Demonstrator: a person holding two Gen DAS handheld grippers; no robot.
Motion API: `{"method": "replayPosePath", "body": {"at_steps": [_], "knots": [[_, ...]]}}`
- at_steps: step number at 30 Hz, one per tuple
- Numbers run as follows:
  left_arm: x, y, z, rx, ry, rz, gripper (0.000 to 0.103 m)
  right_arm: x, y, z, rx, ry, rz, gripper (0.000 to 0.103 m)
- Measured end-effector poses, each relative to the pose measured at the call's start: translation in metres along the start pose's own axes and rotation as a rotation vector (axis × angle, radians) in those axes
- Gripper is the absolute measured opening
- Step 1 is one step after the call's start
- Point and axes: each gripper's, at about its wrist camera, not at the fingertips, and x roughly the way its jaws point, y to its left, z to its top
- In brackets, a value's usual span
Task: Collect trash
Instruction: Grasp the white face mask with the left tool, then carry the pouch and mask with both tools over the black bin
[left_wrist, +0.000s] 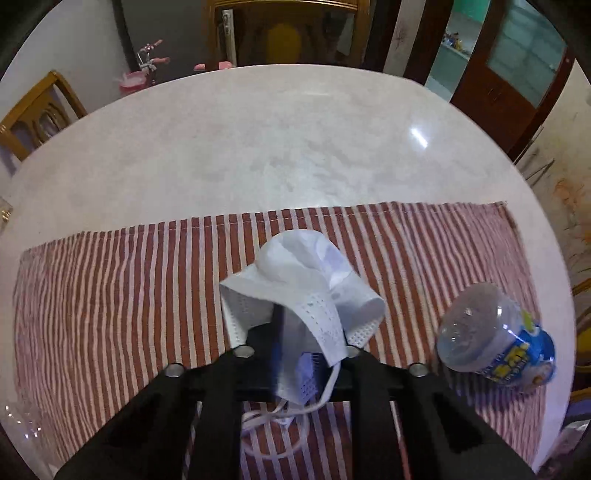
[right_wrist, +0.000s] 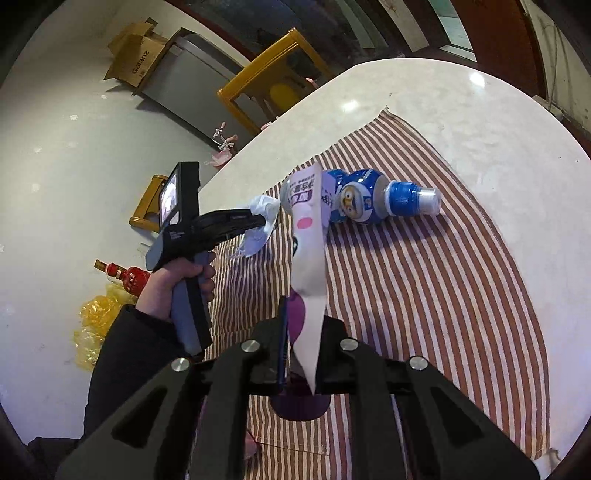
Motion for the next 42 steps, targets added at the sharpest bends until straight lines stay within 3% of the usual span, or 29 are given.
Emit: {"method": "replayPosePath", "body": {"at_steps": [7,13,20,25,31,36,42], "knots": [[-0.049,0.011,-0.022,-0.002,-0.127,-0.08,0.007,-0.001,0.005,0.0,-0.015,-0.004,0.0,0.013],[-0.127,0.015,-0.064,0.022,-0.291,-0.127,0.007,-0.006,0.013,-0.004,-0.036,-0.015,0.008,0.012],[-0.21,-0.012,-0.13,0.092,-0.482,-0.174,0.007,-0.033,0.028,-0.01,-0.088,-0.09,0.019,0.011],[-0.243,-0.033,-0.156,0.125,-0.556,-0.24,0.007,-0.058,0.022,-0.013,-0.086,-0.143,-0.001,0.011],[-0.264,-0.099,-0.175,0.244,-0.592,-0.339,0.007,-0.118,-0.014,-0.014,-0.033,-0.266,-0.082,0.011],[-0.272,-0.172,-0.191,0.355,-0.588,-0.454,0.007,-0.188,-0.068,-0.022,0.051,-0.394,-0.236,0.011],[-0.275,-0.25,-0.214,0.48,-0.56,-0.553,0.007,-0.245,-0.147,-0.045,0.206,-0.484,-0.398,0.011]]}}
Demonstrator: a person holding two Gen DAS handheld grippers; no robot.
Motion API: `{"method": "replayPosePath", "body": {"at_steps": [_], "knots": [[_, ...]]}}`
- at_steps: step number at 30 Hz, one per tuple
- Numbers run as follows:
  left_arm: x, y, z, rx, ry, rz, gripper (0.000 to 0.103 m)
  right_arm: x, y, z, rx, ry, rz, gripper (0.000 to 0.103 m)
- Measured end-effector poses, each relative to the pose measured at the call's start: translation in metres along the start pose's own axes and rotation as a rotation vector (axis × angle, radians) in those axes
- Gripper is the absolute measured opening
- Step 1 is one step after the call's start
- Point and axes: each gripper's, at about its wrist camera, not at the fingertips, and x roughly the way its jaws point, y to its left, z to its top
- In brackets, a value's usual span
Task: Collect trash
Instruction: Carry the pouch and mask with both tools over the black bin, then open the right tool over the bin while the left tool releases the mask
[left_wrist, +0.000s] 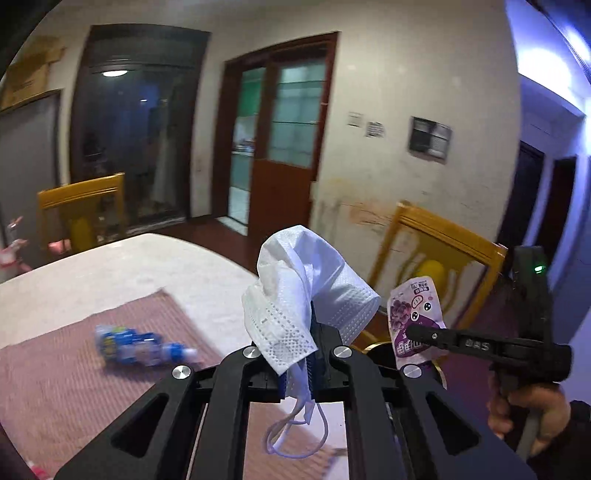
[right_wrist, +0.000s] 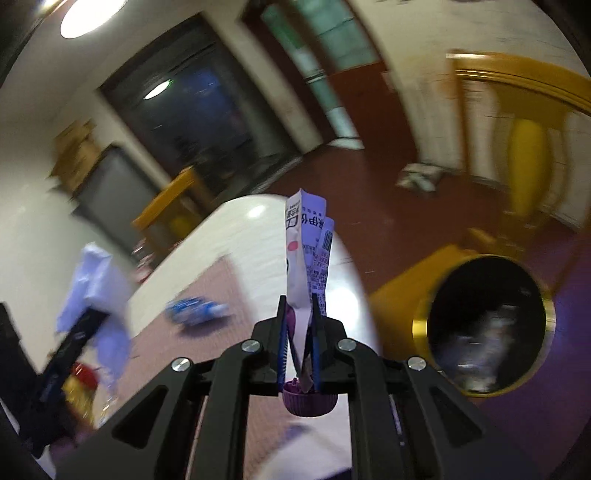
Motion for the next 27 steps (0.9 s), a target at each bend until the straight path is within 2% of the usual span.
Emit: {"method": "replayPosePath", "body": {"at_steps": [4,10,13,14,15,16,17,22,27], "knots": [[0.016,-0.028,-0.006,0.033,0.031,-0.043,0.008,0.002,-0.064,0.001,0.079,-0.013,-0.153,0.011],[0.037,-0.051,-0.008,0.068,0.069,-0.069,0.008,0.039,-0.133,-0.013,0.191,0.063,-0.24,0.011],[0.043,-0.059,-0.011,0.075,0.085,-0.068,0.008,0.073,-0.155,-0.022,0.219,0.142,-0.274,0.013],[0.046,-0.06,-0.013,0.076,0.091,-0.067,0.008,0.089,-0.166,-0.026,0.241,0.194,-0.297,0.017],[0.048,-0.061,-0.014,0.078,0.098,-0.067,0.008,0.097,-0.174,-0.03,0.265,0.222,-0.319,0.028],[0.05,-0.061,-0.016,0.081,0.106,-0.066,0.008,0.101,-0.179,-0.034,0.292,0.233,-0.342,0.053],[0.051,-0.061,-0.016,0.085,0.112,-0.066,0.008,0.102,-0.186,-0.038,0.318,0.227,-0.362,0.058],[0.071,-0.069,-0.023,0.098,0.155,-0.088,0.008,0.087,-0.203,-0.044,0.389,0.178,-0.353,0.062],[0.128,-0.102,-0.04,0.103,0.263,-0.185,0.009,0.056,-0.212,-0.038,0.472,0.075,-0.34,0.063]]}}
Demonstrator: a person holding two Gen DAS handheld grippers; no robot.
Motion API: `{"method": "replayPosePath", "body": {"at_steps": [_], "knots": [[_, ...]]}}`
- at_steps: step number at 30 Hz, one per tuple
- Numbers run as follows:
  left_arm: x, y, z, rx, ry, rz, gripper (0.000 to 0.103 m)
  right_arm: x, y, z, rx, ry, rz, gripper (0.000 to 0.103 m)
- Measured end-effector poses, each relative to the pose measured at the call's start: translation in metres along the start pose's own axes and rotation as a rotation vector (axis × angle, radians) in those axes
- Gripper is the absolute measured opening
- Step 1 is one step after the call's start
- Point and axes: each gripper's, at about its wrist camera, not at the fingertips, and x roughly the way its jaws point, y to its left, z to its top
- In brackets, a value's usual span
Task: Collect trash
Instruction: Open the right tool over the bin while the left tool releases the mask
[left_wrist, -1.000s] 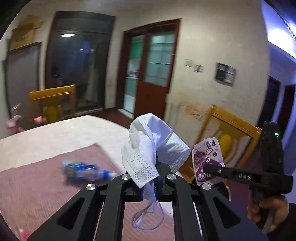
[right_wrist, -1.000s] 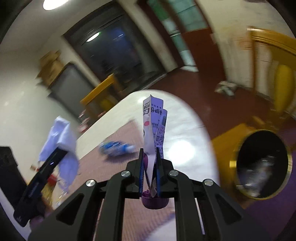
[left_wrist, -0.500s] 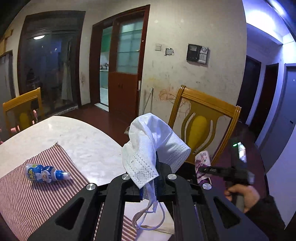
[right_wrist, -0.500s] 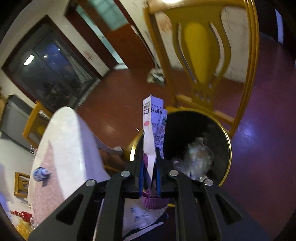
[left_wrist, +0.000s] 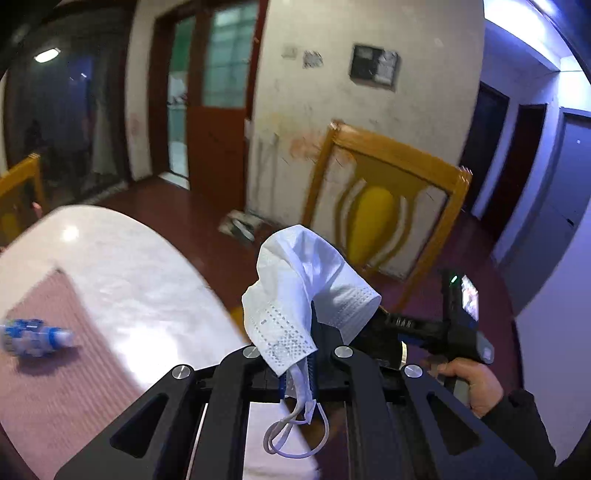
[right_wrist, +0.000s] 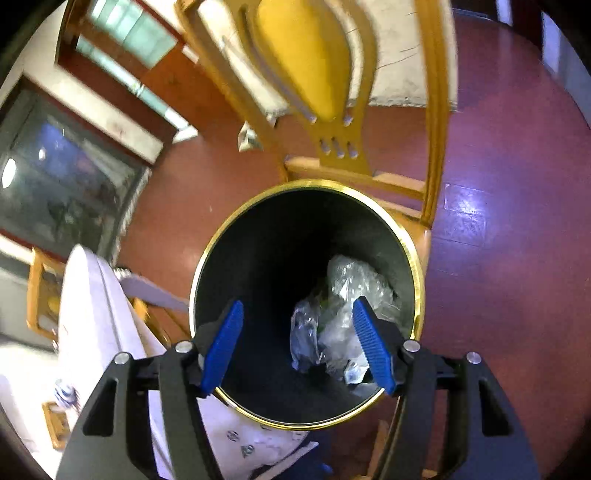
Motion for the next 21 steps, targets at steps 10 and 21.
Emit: {"method": "replayPosePath", "body": {"at_steps": [10,21], "knots": [[0.167,-0.055,-0.023,0.074,0.262,-0.078,0.009,-0.05,-0.023,0.02,0.056,-0.117,0.066,0.065],[0.213,-0.07,-0.042,0.065,0.362,-0.09,0.097,-0.056,-0.021,0.018,0.063,-0.123,0.086,0.065]]}}
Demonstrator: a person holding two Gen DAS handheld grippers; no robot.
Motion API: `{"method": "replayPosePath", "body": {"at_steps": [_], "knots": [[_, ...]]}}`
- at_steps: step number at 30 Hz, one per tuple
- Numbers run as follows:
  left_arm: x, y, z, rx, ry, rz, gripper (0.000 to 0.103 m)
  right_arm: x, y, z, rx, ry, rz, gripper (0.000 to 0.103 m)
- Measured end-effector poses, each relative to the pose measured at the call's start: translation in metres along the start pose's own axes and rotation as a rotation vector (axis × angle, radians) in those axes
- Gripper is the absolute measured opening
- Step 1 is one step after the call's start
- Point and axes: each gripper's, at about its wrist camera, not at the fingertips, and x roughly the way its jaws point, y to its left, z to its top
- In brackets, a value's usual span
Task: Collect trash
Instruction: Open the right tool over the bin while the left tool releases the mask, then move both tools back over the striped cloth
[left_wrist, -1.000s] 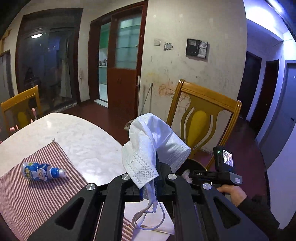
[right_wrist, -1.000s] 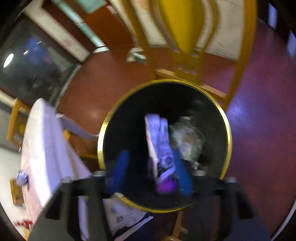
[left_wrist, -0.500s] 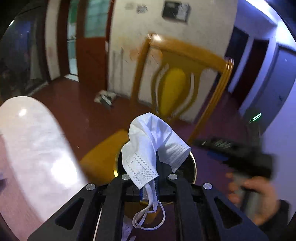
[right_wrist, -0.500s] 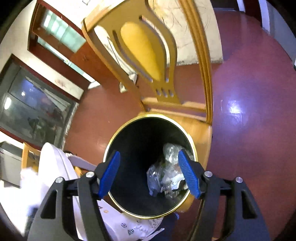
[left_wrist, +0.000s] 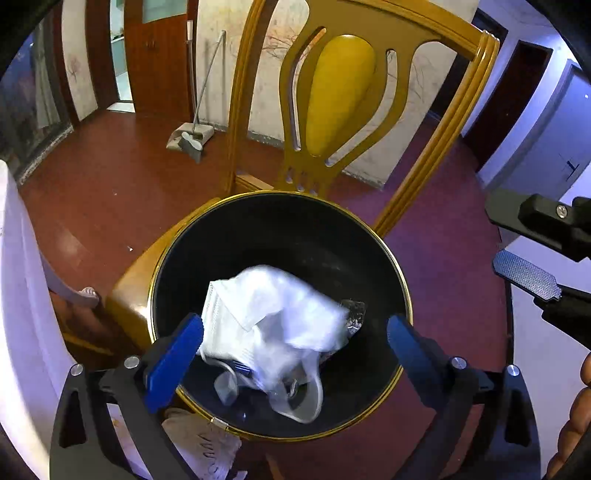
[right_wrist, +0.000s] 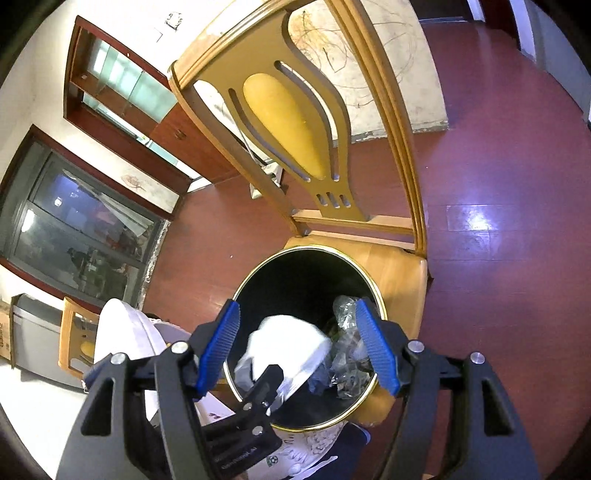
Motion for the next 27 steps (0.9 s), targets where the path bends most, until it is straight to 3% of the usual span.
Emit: {"method": "replayPosePath", "body": {"at_steps": [9,12,16,23,27], "knots": [[-0.023,-0.006,-0.008,0.027,-0.044,0.02,0.097,-0.014,0.012,0.001,-0.016,-0.036,0.014,0.065],[-0.055,-0.001,-0.018,0.062,-0.076,0.024,0.097,-0.022,0.017,-0.001,-0.031,-0.051,0.025,0.065],[-0.107,0.023,-0.033,0.007,-0.171,0.071,0.097,-0.023,0.035,-0.008,-0.058,-0.057,0.06,0.065],[-0.238,0.083,-0.074,-0.148,-0.44,0.336,0.097,-0.029,0.118,-0.051,-0.228,-0.024,0.21,0.065],[-0.297,0.115,-0.112,-0.256,-0.513,0.447,0.097,-0.042,0.183,-0.094,-0.363,0.004,0.326,0.065]]}}
